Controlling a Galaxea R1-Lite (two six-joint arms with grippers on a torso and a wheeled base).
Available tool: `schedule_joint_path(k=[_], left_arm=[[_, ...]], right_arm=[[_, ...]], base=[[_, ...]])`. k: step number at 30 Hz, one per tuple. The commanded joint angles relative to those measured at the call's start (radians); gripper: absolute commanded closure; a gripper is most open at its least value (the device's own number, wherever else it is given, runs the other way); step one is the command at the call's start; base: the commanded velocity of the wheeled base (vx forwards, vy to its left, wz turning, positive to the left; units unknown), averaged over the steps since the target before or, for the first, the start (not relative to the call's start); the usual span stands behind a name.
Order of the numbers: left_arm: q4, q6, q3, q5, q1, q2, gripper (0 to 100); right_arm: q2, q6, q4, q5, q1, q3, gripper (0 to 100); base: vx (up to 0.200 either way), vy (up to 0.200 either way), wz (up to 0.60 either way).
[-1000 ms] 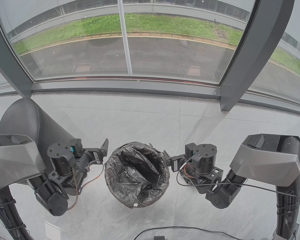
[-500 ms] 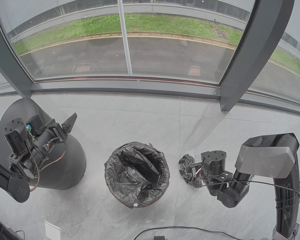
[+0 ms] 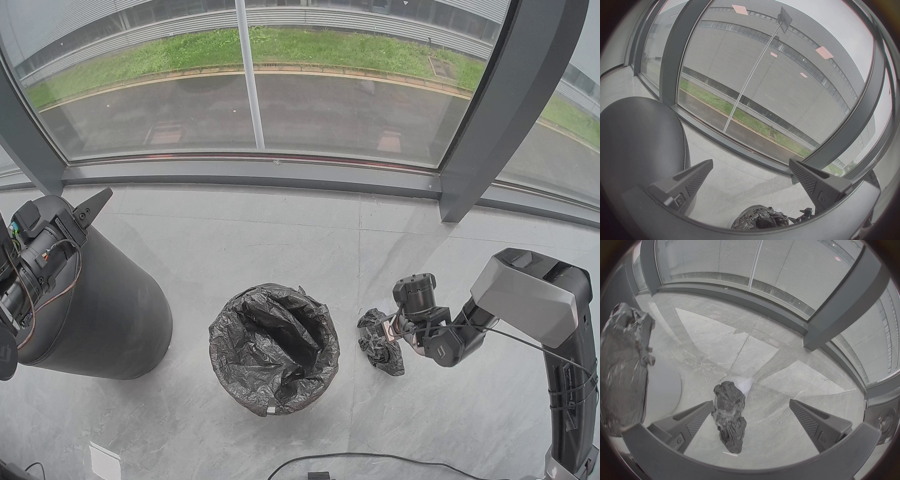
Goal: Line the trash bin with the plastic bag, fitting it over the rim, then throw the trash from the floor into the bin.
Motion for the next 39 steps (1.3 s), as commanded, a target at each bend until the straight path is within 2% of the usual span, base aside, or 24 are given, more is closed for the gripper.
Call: schedule_joint_path(k=[1, 3, 8, 16, 28, 32, 33, 34, 36, 39], left_arm=[[0.022, -0.021, -0.016, -0.022, 0.023, -0.022, 0], [0.022, -0.021, -0.018, -0.022, 0.025, -0.02, 0], [0.022, -0.021, -0.015, -0.022, 0.025, -0.009, 0], [0.022, -0.019, -0.013, -0.024, 0.025, -0.005, 0], [0.022, -0.017, -0.012, -0.024, 0.023, 0.009, 0], [0.022, -0.017, -0.01, -0.024, 0.023, 0.009, 0], [0.022, -0.017, -0.01, -0.024, 0.023, 0.01, 0], [0.022, -0.017, -0.01, -0.024, 0.023, 0.01, 0], [0.022, -0.017, -0.01, -0.024, 0.023, 0.015, 0], [0.022, -0.017, -0.01, -0.022, 0.023, 0.018, 0]], right_arm=[[0.035, -0.005, 0.239, 0.035, -0.014, -0.274, 0], [0.066, -0.005, 0.339, 0.035, -0.007, -0.376, 0], [0.135, 0.002, 0.469, 0.035, 0.025, -0.536, 0], [0.213, 0.049, 0.491, 0.051, 0.074, -0.597, 0], [0.233, 0.061, 0.537, 0.074, 0.048, -0.649, 0], [0.239, 0.129, 0.686, 0.136, 0.046, -0.763, 0], [0.248, 0.167, 0.799, 0.184, 0.046, -0.853, 0], [0.257, 0.181, 0.844, 0.196, 0.045, -0.893, 0], [0.3, 0.207, 0.948, 0.204, 0.045, -0.893, 0], [0.345, 0.218, 1.023, 0.204, 0.04, -0.893, 0]], base=[[0.0, 0.0, 0.0], [0.0, 0.0, 0.0], [0.0, 0.0, 0.0], [0.0, 0.0, 0.0], [0.0, 0.0, 0.0], [0.0, 0.0, 0.0], [0.0, 0.0, 0.0], [0.0, 0.0, 0.0], [0.0, 0.0, 0.0], [0.0, 0.0, 0.0]])
